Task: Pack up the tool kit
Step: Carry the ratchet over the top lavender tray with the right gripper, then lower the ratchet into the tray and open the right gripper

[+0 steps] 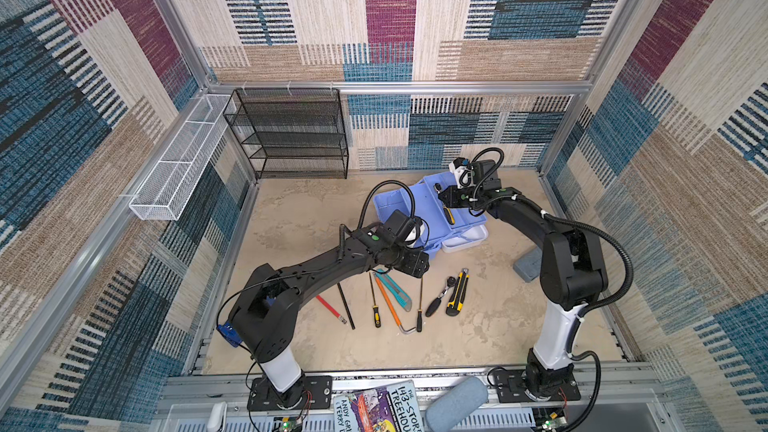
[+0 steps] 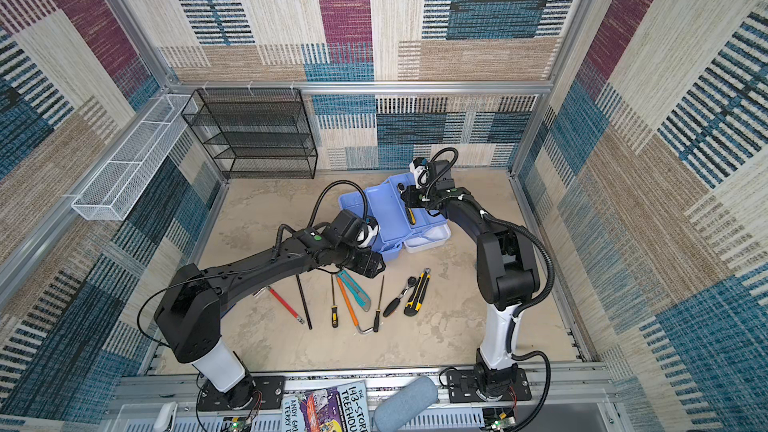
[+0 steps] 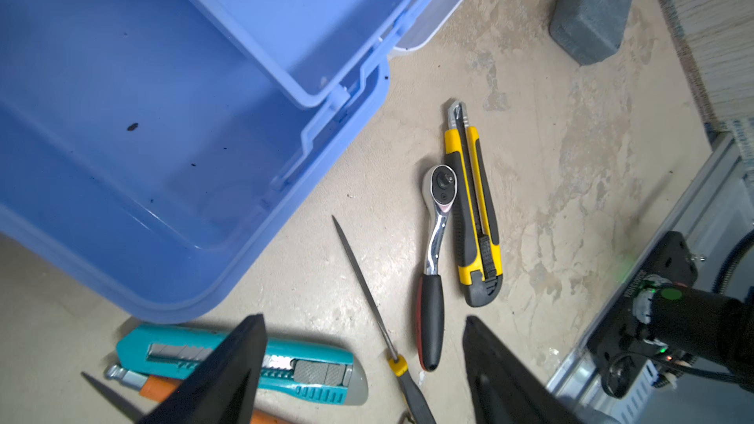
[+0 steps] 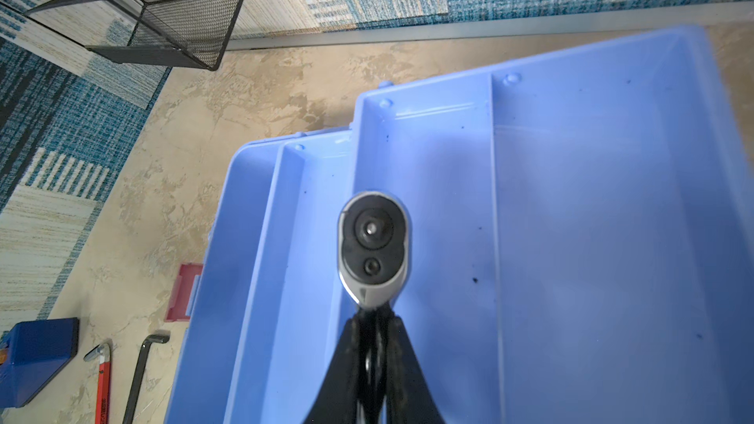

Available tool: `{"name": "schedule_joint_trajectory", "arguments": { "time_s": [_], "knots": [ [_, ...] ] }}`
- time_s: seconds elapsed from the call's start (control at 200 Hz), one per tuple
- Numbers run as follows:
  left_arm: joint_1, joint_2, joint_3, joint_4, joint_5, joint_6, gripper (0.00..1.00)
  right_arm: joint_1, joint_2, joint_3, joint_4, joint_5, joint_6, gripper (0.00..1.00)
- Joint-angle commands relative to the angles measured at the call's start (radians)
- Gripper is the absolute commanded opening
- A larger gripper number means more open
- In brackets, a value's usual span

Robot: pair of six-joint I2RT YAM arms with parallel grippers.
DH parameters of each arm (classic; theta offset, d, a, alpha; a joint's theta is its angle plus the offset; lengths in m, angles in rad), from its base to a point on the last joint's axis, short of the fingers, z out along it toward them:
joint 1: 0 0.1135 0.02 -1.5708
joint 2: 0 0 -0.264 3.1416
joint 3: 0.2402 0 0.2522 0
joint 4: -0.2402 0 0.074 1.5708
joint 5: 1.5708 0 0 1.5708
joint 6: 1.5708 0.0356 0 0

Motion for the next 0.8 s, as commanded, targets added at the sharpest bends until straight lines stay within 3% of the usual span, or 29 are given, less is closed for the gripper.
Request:
{"name": "schedule_joint_trajectory", "arguments": {
  "time_s": [0.0, 0.376, 0.791],
  "knots": [
    [-0.005, 0.008, 0.01, -0.036, -0.036, 0.028, 0.79, 0.001, 0.01, 0.016, 0.017, 0.006, 0.016, 0.16],
    [-0.021, 0.017, 0.008, -0.036, -0.05, 0.027, 0.79, 0.001, 0.002, 0.029, 0.006, 0.001, 0.031, 0.29],
    [-0.103, 0.047, 0.014, -0.062, -0.067, 0.06, 0.74, 0.002, -0.175, -0.103, 0.085, 0.124, 0.031, 0.57]
  ]
}}
